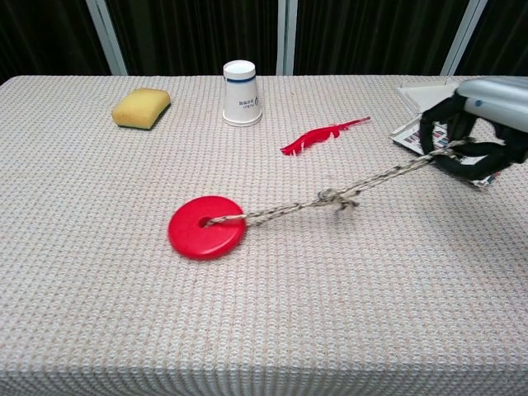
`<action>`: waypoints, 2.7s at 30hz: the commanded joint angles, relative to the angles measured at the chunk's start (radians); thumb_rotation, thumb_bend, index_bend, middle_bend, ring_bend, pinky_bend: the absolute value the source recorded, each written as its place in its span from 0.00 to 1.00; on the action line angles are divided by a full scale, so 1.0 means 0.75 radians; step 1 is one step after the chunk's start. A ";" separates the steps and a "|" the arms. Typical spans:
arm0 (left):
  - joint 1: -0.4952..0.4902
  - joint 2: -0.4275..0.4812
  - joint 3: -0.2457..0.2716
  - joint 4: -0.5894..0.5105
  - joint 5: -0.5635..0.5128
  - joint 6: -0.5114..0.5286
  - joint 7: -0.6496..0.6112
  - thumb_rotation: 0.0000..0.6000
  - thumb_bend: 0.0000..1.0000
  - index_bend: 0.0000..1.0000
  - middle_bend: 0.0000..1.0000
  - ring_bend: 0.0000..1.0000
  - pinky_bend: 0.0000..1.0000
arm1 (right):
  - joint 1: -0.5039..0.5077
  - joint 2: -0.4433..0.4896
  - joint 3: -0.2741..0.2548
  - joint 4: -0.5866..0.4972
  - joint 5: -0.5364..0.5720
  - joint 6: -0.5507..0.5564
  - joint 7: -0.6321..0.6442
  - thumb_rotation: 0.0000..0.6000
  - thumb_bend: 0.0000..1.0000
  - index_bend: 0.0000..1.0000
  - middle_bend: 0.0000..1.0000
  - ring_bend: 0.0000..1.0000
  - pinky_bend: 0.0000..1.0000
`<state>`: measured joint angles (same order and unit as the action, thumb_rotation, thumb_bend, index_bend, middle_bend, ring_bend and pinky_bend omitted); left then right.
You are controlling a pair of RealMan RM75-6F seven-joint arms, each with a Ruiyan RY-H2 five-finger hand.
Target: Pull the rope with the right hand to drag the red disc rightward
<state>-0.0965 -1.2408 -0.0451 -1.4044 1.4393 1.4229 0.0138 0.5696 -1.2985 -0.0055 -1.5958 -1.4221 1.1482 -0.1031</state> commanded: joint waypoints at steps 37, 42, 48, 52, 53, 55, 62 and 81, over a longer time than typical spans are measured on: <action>-0.030 0.011 -0.001 -0.077 -0.011 -0.024 0.088 1.00 0.00 0.20 0.22 0.10 0.15 | -0.391 0.356 0.198 0.403 0.338 0.079 0.529 1.00 0.54 1.00 0.98 0.55 0.23; -0.030 0.003 0.001 -0.067 -0.015 -0.030 0.085 1.00 0.00 0.20 0.22 0.10 0.15 | -0.349 0.315 0.206 0.360 0.264 0.053 0.513 1.00 0.54 1.00 0.98 0.55 0.23; -0.029 0.001 0.002 -0.060 -0.018 -0.030 0.085 1.00 0.00 0.20 0.22 0.10 0.15 | -0.278 0.270 0.234 0.195 0.124 0.097 0.471 1.00 0.54 1.00 0.98 0.54 0.23; -0.026 -0.001 0.004 -0.051 -0.023 -0.032 0.079 1.00 0.00 0.20 0.22 0.10 0.15 | -0.219 0.207 0.259 0.062 0.030 0.138 0.394 1.00 0.54 1.00 0.98 0.54 0.23; -0.026 -0.002 0.005 -0.049 -0.024 -0.033 0.078 1.00 0.00 0.20 0.22 0.10 0.15 | -0.206 0.189 0.260 0.042 0.011 0.143 0.361 1.00 0.54 1.00 0.98 0.54 0.23; -0.024 -0.006 0.007 -0.042 -0.025 -0.034 0.072 1.00 0.00 0.20 0.22 0.10 0.14 | -0.175 0.153 0.258 0.006 -0.019 0.136 0.273 1.00 0.54 1.00 0.98 0.54 0.23; -0.017 -0.015 0.008 -0.015 -0.029 -0.031 0.045 1.00 0.00 0.20 0.22 0.10 0.15 | -0.077 0.286 0.163 -0.175 0.035 -0.190 0.088 1.00 0.01 0.03 0.10 0.00 0.00; -0.019 -0.003 0.002 -0.033 -0.017 -0.019 0.041 1.00 0.00 0.20 0.22 0.10 0.15 | -0.402 0.328 0.050 -0.117 -0.112 0.319 -0.010 1.00 0.00 0.00 0.00 0.00 0.00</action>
<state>-0.1105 -1.2452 -0.0430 -1.4268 1.4257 1.4076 0.0437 0.3443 -1.0382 0.0632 -1.7317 -1.4728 1.2920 -0.0841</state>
